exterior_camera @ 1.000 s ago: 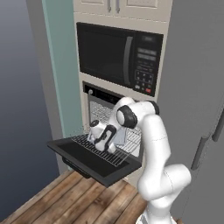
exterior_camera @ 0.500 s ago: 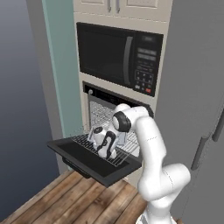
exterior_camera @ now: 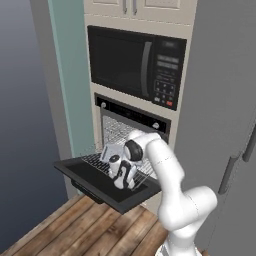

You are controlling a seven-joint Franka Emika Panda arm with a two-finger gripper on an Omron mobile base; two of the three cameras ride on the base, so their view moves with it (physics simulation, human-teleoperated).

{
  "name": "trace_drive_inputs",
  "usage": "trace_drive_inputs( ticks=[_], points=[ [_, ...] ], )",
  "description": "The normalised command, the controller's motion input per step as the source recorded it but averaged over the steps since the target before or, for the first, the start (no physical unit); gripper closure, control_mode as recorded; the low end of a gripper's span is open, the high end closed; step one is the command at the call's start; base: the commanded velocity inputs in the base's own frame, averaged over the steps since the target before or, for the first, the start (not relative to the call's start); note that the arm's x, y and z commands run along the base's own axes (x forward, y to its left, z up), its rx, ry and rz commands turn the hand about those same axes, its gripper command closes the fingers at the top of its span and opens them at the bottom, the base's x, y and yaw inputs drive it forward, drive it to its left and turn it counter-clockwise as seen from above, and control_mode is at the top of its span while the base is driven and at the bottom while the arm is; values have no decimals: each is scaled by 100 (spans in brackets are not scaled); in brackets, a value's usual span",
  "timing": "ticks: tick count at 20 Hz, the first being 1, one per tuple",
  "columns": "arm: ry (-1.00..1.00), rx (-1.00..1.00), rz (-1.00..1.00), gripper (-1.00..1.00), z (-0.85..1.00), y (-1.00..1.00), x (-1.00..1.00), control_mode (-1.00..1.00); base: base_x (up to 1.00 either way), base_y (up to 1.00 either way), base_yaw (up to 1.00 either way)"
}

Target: Take the baked cake out of the oven and place it on the plate for cooling. Then close the oven door.

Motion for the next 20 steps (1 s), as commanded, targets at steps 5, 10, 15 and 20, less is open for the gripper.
trace_drive_inputs(
  ticks=[5,10,15,20],
  points=[
    [0,-11,-1,-100,-39,-22,48,-100,0,0,0],
    [-1,-19,-7,-100,-16,-43,46,-100,0,0,0],
    [-5,-17,-5,-100,-9,-83,25,-100,0,0,0],
    [0,-1,-9,-100,40,-100,21,-100,0,0,0]
  ],
)
